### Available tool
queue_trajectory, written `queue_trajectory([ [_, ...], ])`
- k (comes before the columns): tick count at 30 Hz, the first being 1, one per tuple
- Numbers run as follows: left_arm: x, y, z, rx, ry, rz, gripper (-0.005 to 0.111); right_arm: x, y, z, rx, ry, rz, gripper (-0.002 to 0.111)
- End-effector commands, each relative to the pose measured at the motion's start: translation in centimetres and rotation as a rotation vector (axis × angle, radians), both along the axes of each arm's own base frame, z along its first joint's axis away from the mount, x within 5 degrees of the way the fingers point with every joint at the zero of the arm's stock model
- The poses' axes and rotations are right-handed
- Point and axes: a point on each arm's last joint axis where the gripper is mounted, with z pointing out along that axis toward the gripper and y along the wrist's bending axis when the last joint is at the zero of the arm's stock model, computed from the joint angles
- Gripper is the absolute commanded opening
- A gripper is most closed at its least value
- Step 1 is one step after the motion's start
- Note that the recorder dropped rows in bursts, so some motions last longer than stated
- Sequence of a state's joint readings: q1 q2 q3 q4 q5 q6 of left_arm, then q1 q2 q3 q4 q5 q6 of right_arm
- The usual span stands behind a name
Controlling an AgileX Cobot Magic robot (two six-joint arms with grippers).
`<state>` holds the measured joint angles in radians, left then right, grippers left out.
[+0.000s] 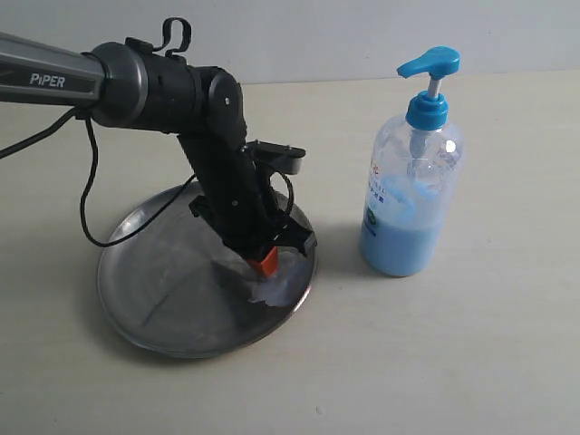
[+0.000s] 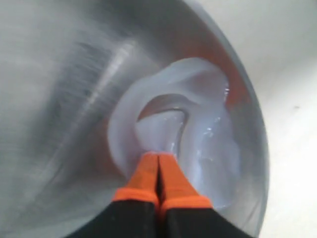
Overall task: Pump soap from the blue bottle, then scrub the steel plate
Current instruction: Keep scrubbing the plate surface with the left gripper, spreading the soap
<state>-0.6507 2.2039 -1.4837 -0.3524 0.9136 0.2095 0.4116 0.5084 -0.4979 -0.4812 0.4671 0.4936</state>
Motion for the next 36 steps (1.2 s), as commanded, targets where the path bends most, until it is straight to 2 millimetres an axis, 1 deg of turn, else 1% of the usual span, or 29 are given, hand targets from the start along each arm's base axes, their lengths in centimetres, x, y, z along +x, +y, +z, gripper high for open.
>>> queue_trajectory([
  [1, -0.3, -0.5, -0.6, -0.069, 0.039, 0.017, 0.000, 0.0, 0.0, 0.0, 0.002, -0.013, 0.003, 0.000],
  [6, 0.3, -0.9, -0.6, -0.107, -0.024, 0.052, 0.000, 0.0, 0.0, 0.0, 0.002, -0.013, 0.003, 0.000],
  [11, 1.0, -1.1, -1.2, -0.119, -0.078, 0.107, 0.000, 0.0, 0.0, 0.0, 0.002, -0.013, 0.003, 0.000],
  [16, 1.1, -0.4, -1.9, -0.038, -0.092, 0.093, 0.000, 0.0, 0.0, 0.0, 0.002, -0.013, 0.003, 0.000],
  [21, 0.6, 0.7, -2.2, 0.090, -0.051, 0.054, 0.000, 0.0, 0.0, 0.0, 0.002, -0.013, 0.003, 0.000],
  [25, 0.1, 1.1, -2.2, 0.130, 0.005, 0.030, 0.000, 0.0, 0.0, 0.0, 0.003, -0.012, 0.003, 0.000],
  [28, -0.4, 0.8, -1.9, 0.100, 0.050, 0.020, 0.000, 0.0, 0.0, 0.0, 0.003, -0.012, 0.003, 0.000],
  [33, -1.1, 0.0, -1.4, 0.003, 0.133, 0.004, 0.000, 0.0, 0.0, 0.0, 0.003, -0.012, 0.003, 0.000],
  [36, -1.4, -0.2, -1.2, -0.018, 0.158, -0.005, 0.000, 0.0, 0.0, 0.0, 0.004, -0.014, 0.004, 0.000],
])
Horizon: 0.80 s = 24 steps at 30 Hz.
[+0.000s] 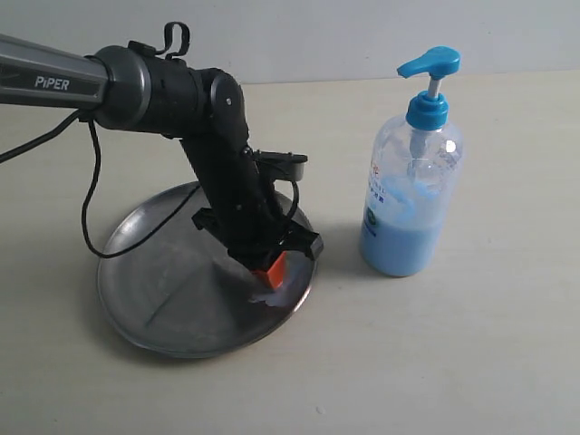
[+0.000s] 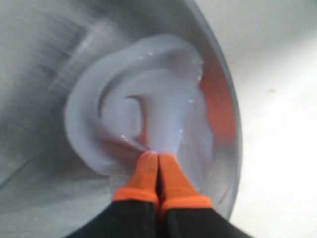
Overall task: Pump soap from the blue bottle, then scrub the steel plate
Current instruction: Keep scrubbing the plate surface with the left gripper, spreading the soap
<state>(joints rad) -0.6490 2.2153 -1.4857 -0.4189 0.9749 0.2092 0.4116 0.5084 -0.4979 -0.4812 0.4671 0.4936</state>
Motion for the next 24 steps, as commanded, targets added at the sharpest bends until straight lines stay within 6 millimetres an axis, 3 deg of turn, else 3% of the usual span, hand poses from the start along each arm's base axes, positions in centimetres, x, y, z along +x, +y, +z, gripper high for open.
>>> queue_trajectory([
  [1, -0.8, -0.1, -0.9, -0.010, 0.067, -0.026, 0.000, 0.0, 0.0, 0.0, 0.004, -0.014, 0.004, 0.000],
  [14, 0.8, -1.1, -1.8, -0.101, -0.068, 0.092, 0.000, 0.0, 0.0, 0.1, 0.005, -0.015, 0.005, 0.000],
  [19, 1.0, 0.5, -2.3, 0.064, -0.083, 0.073, 0.000, 0.0, 0.0, 0.1, 0.008, -0.013, 0.005, 0.000],
  [24, 0.3, 1.2, -1.4, 0.121, -0.024, 0.029, 0.000, 0.0, 0.0, 0.0, 0.010, -0.013, 0.006, 0.000],
])
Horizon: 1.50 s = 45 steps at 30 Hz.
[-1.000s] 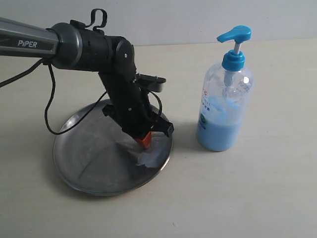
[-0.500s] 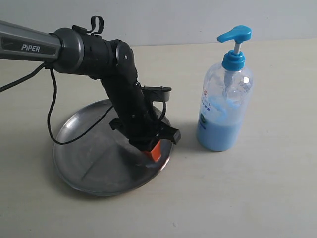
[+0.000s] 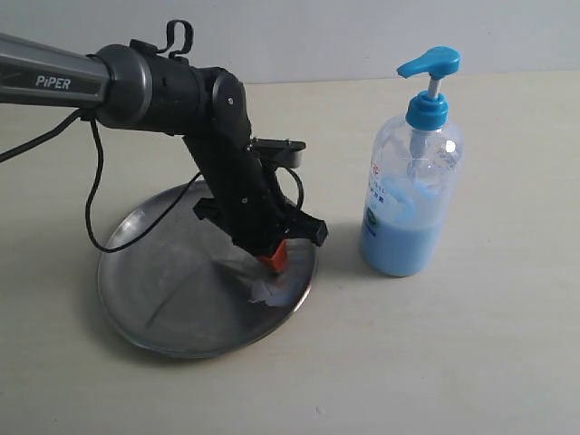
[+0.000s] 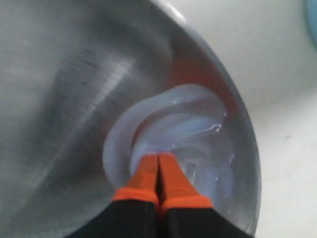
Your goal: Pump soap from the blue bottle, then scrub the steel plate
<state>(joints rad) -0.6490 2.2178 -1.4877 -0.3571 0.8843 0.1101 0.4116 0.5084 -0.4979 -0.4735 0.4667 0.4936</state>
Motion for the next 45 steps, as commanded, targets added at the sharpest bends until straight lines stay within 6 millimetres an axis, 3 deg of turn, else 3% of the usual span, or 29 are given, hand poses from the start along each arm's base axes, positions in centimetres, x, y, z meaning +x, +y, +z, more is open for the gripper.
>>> queue_trajectory([
  [1, -0.8, 1.2, -0.8, 0.103, 0.074, -0.060, 0.000, 0.0, 0.0, 0.1, 0.005, -0.014, 0.005, 0.000],
  [9, -1.1, 1.4, 6.1, 0.021, -0.044, -0.069, 0.000, -0.1, -0.1, -0.1, -0.004, -0.001, -0.003, 0.000],
  [22, -3.1, 3.0, 14.9, -0.097, -0.222, -0.055, 0.000, -0.1, -0.1, -0.1, -0.051, -0.012, 0.011, 0.000],
  [33, -7.3, 6.6, 19.7, -0.145, -0.359, -0.035, 0.000, -1.1, -0.6, 0.4, -0.093, -0.070, 0.023, 0.000],
  [37, -9.3, 8.3, 21.5, -0.207, -0.454, -0.009, 0.000, -1.6, -0.5, -0.7, -0.081, -0.126, 0.055, 0.000],
  [45, -13.3, 11.6, 23.1, -0.308, -0.612, 0.029, 0.000, -2.1, -0.7, -1.0, -0.075, -0.155, 0.062, 0.000],
])
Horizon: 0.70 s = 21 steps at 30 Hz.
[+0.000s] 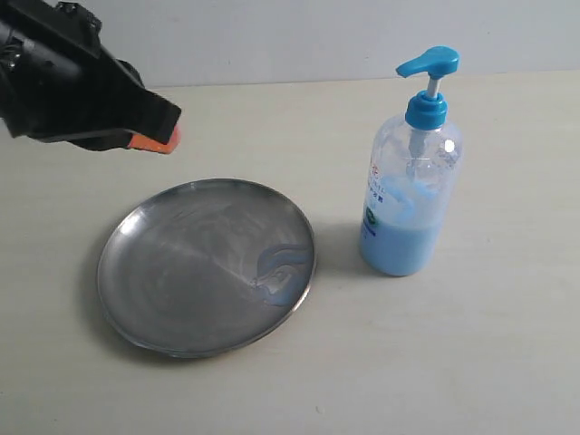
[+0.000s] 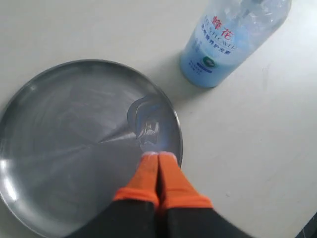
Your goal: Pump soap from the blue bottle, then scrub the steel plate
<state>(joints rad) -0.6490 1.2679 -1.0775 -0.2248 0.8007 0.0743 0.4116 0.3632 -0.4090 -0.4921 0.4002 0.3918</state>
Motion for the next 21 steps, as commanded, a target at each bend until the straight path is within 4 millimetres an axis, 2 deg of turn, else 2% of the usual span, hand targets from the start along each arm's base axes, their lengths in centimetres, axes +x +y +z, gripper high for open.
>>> queue_trajectory([
  [1, -1.7, 1.5, 0.6, -0.049, -0.061, 0.020, 0.000, 0.0, 0.0, 0.0, -0.005, -0.020, 0.005, 0.000],
  [11, -4.9, 4.1, 1.9, -0.135, -0.175, 0.033, 0.000, 0.2, 0.5, -1.1, 0.003, -0.051, 0.053, 0.000],
  [21, -8.2, 6.6, 3.3, -0.230, -0.305, 0.038, 0.000, 0.2, 0.5, -1.2, 0.001, -0.045, 0.051, 0.000],
])
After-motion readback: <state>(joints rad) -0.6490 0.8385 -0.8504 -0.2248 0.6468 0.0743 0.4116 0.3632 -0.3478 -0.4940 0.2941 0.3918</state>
